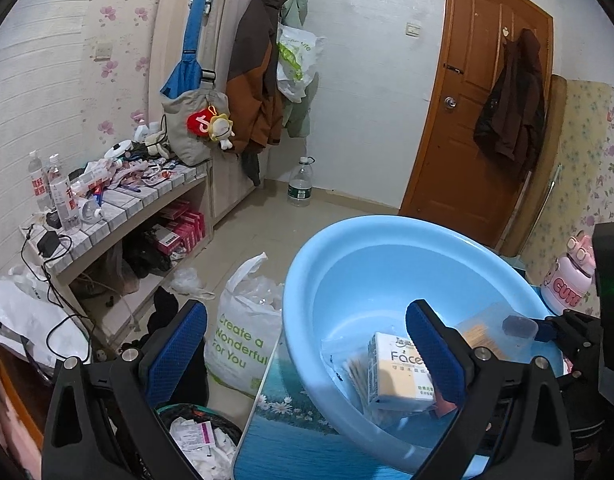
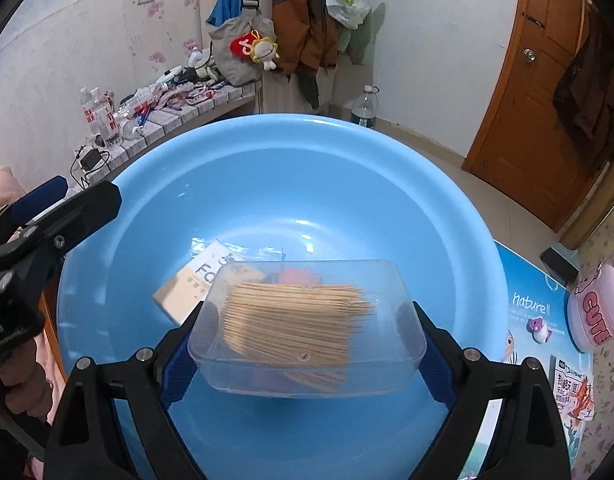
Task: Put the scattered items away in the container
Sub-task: 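Lower the toothpick box into the basin and open the right gripper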
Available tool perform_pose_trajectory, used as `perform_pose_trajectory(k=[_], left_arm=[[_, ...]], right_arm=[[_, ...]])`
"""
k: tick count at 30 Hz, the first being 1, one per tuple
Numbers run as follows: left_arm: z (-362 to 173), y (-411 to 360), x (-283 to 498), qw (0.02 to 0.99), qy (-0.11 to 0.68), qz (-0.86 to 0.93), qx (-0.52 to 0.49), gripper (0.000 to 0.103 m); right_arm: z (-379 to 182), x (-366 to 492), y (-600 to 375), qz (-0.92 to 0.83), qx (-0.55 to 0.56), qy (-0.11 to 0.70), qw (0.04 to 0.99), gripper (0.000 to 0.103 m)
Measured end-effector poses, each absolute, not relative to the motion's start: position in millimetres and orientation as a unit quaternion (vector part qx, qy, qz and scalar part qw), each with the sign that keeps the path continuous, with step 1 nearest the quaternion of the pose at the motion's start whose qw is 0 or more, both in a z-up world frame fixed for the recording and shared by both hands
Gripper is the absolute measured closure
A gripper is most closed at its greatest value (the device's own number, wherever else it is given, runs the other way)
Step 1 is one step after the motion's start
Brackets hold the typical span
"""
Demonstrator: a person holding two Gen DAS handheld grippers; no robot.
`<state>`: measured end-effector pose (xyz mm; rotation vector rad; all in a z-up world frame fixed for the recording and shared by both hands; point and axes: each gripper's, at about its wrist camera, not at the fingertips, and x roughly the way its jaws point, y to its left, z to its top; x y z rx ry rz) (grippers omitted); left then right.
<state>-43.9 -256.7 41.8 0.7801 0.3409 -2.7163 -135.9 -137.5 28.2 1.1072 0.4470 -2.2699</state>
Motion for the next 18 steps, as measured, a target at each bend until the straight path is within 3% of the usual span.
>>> perform_pose_trajectory(k=[18], left_arm=[[41, -252, -40, 0.142, 0.123, -0.944, 0.271, 0.002]], right_arm=[[36, -130, -125, -0.856, 0.410, 0.172, 0.266, 0.008]])
